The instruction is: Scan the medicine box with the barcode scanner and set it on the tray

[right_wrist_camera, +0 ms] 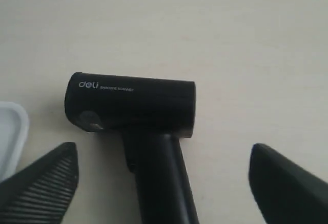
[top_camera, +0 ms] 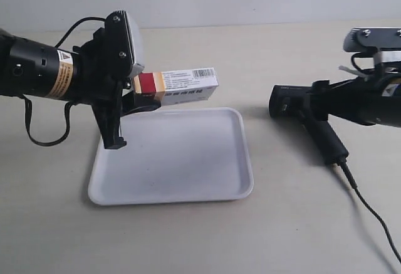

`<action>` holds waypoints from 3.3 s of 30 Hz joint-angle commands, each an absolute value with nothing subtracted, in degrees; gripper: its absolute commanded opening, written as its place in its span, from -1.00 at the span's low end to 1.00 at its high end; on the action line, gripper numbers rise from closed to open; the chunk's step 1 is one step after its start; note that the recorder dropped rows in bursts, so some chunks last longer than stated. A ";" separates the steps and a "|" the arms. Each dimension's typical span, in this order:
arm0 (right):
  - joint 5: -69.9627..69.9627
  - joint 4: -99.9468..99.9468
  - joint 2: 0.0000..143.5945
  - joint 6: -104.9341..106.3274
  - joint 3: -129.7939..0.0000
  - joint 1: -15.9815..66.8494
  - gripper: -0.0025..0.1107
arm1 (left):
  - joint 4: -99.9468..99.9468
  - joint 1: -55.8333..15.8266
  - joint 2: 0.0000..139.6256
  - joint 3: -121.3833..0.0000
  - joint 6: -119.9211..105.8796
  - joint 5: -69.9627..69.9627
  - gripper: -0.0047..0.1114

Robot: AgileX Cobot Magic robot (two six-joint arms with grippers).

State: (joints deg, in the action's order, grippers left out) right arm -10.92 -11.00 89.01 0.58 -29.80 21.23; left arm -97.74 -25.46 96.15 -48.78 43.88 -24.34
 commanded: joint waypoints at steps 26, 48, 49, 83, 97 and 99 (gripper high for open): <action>-3.96 -9.87 99.27 19.37 -40.32 21.35 -0.96 | -99.86 -22.22 95.36 -43.43 43.59 -26.62 -0.91; -4.52 -9.87 88.76 20.24 -31.77 27.37 -0.96 | -98.09 -13.21 97.70 -43.39 39.42 -44.67 -0.91; -4.64 -9.87 88.76 20.41 -31.77 27.37 -0.96 | -97.99 -13.12 98.16 -43.39 39.42 -44.23 -0.91; -10.78 -18.45 104.67 17.21 -35.78 23.33 -0.96 | -67.94 -13.12 112.60 -43.39 29.41 -42.20 -0.92; -8.37 -19.46 106.80 16.46 -37.59 23.33 -0.66 | -65.36 -16.00 118.03 -43.39 22.81 -35.74 0.07; -8.28 -19.33 106.80 16.46 -37.59 23.33 -0.50 | -65.59 -16.00 118.03 -43.30 23.41 -34.71 0.19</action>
